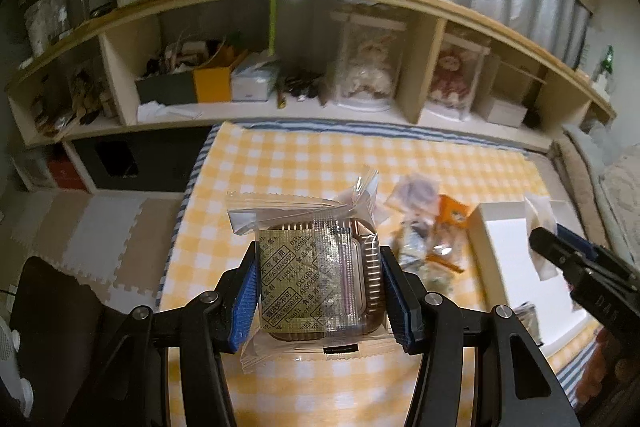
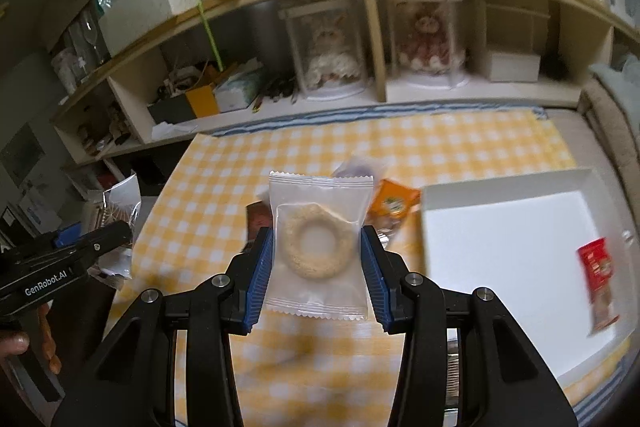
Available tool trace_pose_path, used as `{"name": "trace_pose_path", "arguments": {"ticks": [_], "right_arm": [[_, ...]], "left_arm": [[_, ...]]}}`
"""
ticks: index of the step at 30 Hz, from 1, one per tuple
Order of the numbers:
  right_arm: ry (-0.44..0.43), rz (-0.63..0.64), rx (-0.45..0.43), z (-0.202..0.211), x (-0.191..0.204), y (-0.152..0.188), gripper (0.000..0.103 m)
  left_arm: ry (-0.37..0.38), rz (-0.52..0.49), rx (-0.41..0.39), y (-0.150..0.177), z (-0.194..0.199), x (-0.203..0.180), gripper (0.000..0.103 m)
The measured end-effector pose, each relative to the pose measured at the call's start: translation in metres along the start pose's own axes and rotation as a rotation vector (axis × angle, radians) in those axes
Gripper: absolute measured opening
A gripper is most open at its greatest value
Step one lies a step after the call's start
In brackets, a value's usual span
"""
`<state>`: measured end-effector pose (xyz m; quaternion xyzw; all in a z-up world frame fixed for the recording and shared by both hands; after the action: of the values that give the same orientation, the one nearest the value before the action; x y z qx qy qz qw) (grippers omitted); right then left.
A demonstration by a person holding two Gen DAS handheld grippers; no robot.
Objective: Organize snacks
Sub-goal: 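Carry both packets into the tray beside the red packet and release them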
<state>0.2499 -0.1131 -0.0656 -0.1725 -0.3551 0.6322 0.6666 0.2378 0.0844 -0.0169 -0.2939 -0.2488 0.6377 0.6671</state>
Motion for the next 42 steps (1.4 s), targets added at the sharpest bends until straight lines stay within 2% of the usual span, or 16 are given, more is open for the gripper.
{"name": "trace_pose_path", "arguments": {"ticks": [8, 19, 26, 34, 42], "right_arm": [[0.034, -0.004, -0.027, 0.05, -0.056, -0.012, 0.044], [0.121, -0.05, -0.039, 0.104, -0.145, -0.002, 0.045], [0.17, -0.055, -0.03, 0.124, -0.193, 0.011, 0.045], [0.203, -0.068, 0.049, 0.12, -0.241, 0.036, 0.045], [0.139, -0.082, 0.14, 0.096, -0.266, 0.066, 0.045]], "left_arm": [[0.06, -0.048, -0.016, -0.007, 0.019, -0.065, 0.054], [0.184, -0.095, 0.013, 0.001, 0.022, -0.16, 0.054], [0.252, -0.105, 0.071, 0.012, -0.008, -0.214, 0.054], [0.314, -0.074, 0.18, 0.034, -0.059, -0.266, 0.054], [0.34, -0.013, 0.305, 0.051, -0.12, -0.296, 0.054]]}}
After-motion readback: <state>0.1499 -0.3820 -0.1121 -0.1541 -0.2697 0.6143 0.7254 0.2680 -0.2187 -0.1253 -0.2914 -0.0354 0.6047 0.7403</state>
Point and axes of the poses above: each gripper's, at about its wrist camera, not at the fingertips, and z roughly against the way its jaws point, x to its left, y to its underside, the point moved 2 cm from there along -z, roughly the way its jaws point, and after that the axes turned 2 degrees about -y, right-handed, at the moved point
